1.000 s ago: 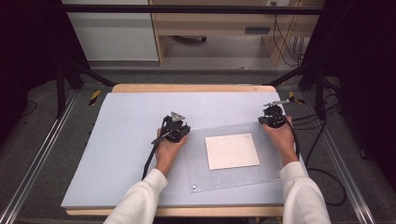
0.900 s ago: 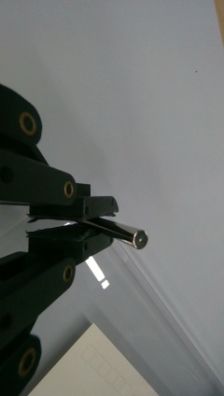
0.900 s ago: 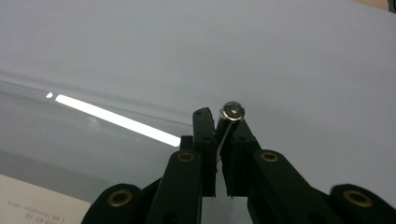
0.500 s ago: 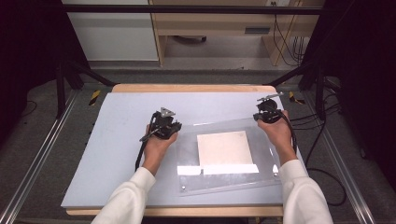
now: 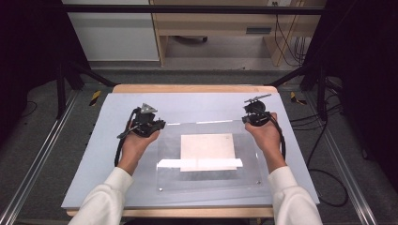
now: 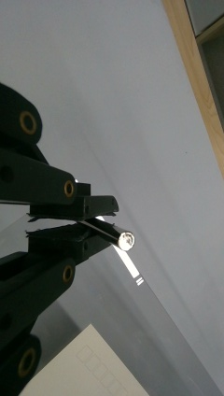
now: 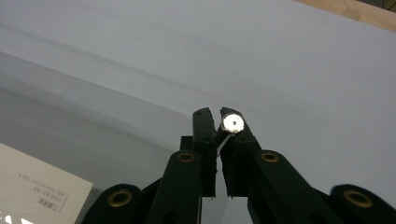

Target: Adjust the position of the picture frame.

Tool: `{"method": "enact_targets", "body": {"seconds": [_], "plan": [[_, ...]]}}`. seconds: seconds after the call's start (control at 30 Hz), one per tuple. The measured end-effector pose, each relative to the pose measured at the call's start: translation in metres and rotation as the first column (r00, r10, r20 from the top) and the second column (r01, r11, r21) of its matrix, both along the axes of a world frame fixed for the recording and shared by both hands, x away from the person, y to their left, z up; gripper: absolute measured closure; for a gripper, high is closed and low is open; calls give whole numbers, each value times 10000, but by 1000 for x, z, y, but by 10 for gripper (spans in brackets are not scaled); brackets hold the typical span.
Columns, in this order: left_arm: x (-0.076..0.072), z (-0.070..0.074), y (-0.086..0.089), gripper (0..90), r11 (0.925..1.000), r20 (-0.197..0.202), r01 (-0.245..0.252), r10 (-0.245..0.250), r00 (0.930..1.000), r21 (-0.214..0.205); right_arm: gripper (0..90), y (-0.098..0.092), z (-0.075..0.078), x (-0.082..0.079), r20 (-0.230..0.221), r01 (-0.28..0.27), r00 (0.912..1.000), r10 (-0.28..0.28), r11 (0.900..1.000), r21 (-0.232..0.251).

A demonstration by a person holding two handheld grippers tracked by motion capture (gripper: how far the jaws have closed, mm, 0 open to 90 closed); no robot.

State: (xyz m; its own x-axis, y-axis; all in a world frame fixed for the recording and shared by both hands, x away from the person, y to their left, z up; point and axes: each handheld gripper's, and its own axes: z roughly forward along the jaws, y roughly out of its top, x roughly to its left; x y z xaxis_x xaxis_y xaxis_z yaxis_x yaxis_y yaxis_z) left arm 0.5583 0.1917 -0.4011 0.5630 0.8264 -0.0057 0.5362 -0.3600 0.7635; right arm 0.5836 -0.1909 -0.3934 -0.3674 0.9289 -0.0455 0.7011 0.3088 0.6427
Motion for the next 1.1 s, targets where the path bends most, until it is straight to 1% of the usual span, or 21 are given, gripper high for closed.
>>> {"method": "enact_targets", "body": {"seconds": [0.1,0.13,0.23,0.5,0.53,0.67,0.8,1.03,1.1], "plan": [[-1,2,11,839,10000,-24,-31,31,10000,82,853,10,-1,-5,-32,-25,10000,25,10000,24],[-1,3,13,838,10000,-33,-45,45,10000,63,853,14,-1,-8,-88,-5,10000,6,10000,75],[-3,5,20,838,9998,-57,45,-44,10000,200,853,21,-3,-12,-98,-16,10000,17,10000,99],[-3,3,29,838,9987,-184,271,-263,9995,441,853,33,-9,-22,-316,76,9995,-72,9999,119],[-2,2,30,838,9979,-223,339,-328,9992,545,853,33,-10,-22,-352,70,9994,-66,9999,92],[-1,-2,33,838,9981,-301,276,-260,9992,547,853,38,-15,-24,-452,72,9990,-70,10000,27],[-1,-10,32,838,9982,-375,196,-175,9991,574,853,40,-20,-23,-493,39,9988,-42,10000,-61],[1,-26,27,834,9982,-524,267,-238,9983,542,853,36,-33,-17,-729,63,9973,-81,9996,-259],[3,-29,28,835,9984,-632,248,-216,9978,503,853,36,-35,-16,-765,82,9970,-99,9997,-225]]}}
